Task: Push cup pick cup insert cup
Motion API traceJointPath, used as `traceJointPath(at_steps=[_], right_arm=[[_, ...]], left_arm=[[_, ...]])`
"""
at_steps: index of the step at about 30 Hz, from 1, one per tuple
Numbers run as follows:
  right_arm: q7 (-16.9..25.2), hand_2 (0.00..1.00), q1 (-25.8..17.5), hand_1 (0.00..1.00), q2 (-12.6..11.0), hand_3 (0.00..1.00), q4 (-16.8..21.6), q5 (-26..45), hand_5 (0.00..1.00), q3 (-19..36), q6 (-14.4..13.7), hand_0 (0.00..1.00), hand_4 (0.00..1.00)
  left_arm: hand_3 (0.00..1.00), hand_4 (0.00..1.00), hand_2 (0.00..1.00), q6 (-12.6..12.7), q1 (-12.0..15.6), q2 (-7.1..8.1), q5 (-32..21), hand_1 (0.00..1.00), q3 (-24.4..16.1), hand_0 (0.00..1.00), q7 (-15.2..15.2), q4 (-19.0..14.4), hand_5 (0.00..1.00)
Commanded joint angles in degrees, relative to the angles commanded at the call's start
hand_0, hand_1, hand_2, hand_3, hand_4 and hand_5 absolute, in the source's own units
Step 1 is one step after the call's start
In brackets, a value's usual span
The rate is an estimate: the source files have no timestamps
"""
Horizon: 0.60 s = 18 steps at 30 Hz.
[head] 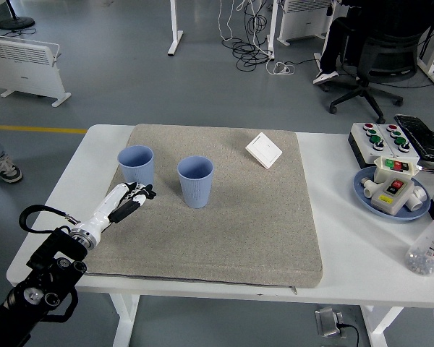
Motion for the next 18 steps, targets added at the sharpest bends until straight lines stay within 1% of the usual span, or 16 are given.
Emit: traceJointPath(at_steps=[1, 2, 4, 6, 7, 9, 12, 13, 14, 16, 18], right_arm=[[0.1, 0.649, 0.0, 0.63, 0.0, 0.561, 0.0, 0.0, 0.47, 0.2, 0.0, 0.755, 0.08], [0.1, 0.649, 0.1, 0.63, 0.0, 0.561, 0.0, 0.0, 0.47, 0.3, 0.0, 0.755, 0.08], [0.2, 0.649, 0.1, 0.63, -0.1, 0.561, 0.0, 0.1, 0.47, 0.4, -0.1, 0.755, 0.08], [0.2, 0.649, 0.1, 0.63, -0.1, 0.561, 0.0, 0.2, 0.47, 0.5, -0.1, 0.755, 0.08], [0.2, 0.649, 0.1, 0.63, -0.1, 0.561, 0.0, 0.2, 0.468, 0.6, -0.1, 0.755, 0.08], [0.3, 0.649, 0.1, 0.63, -0.1, 0.561, 0.0, 0.2, 0.468, 0.8, -0.1, 0.755, 0.08], [0.2, 0.649, 0.0, 0.63, -0.1, 0.561, 0.0, 0.1, 0.468, 0.9, -0.1, 0.755, 0.08], [0.2, 0.648, 0.0, 0.631, -0.1, 0.561, 0.0, 0.1, 0.465, 1.0, -0.1, 0.755, 0.079], [0.2, 0.648, 0.0, 0.631, -0.1, 0.561, 0.0, 0.1, 0.465, 1.0, -0.1, 0.755, 0.079], [0.2, 0.648, 0.0, 0.631, -0.1, 0.561, 0.0, 0.1, 0.465, 1.1, -0.1, 0.755, 0.079], [0.1, 0.648, 0.0, 0.631, -0.1, 0.561, 0.0, 0.2, 0.465, 1.1, -0.2, 0.755, 0.079]], left_arm=[[0.583, 0.57, 0.602, -0.1, 1.5, 0.88, -0.3, 0.634, -0.9, 0.662, 0.5, -2.1, 0.998], [0.583, 0.57, 0.602, -0.1, 3.1, 1.72, -0.6, 0.634, -1.8, 0.662, 1.0, -4.8, 0.998], [0.583, 0.57, 0.602, -0.2, 5.8, 3.0, -1.0, 0.634, -3.1, 0.662, 1.7, -9.2, 0.998], [0.583, 0.57, 0.602, -0.3, 7.7, 3.91, -1.3, 0.634, -3.8, 0.662, 2.3, -13.4, 0.998], [0.584, 0.677, 0.606, -0.3, 8.6, 4.35, -1.4, 0.633, -4.1, 0.656, 2.6, -15.5, 0.998], [0.584, 0.677, 0.606, -0.9, 10.4, 5.73, -0.7, 0.633, -4.8, 0.656, 4.3, -19.6, 0.998], [0.584, 0.677, 0.606, -1.5, 11.1, 6.96, 0.9, 0.633, -5.0, 0.656, 5.9, -26.2, 0.998], [0.632, 0.799, 0.67, -2.2, 11.0, 7.4, 1.9, 0.673, -5.1, 0.681, 6.9, -27.6, 0.838], [0.632, 0.799, 0.67, -2.7, 11.0, 7.71, 3.0, 0.673, -5.2, 0.681, 8.0, -29.3, 0.838], [0.632, 0.799, 0.67, -3.9, 10.1, 8.6, 6.0, 0.673, -5.1, 0.681, 10.1, -32.5, 0.838], [0.632, 0.799, 0.67, -6.6, 8.4, 9.42, 9.8, 0.673, -4.7, 0.681, 13.8, -35.5, 0.838]])
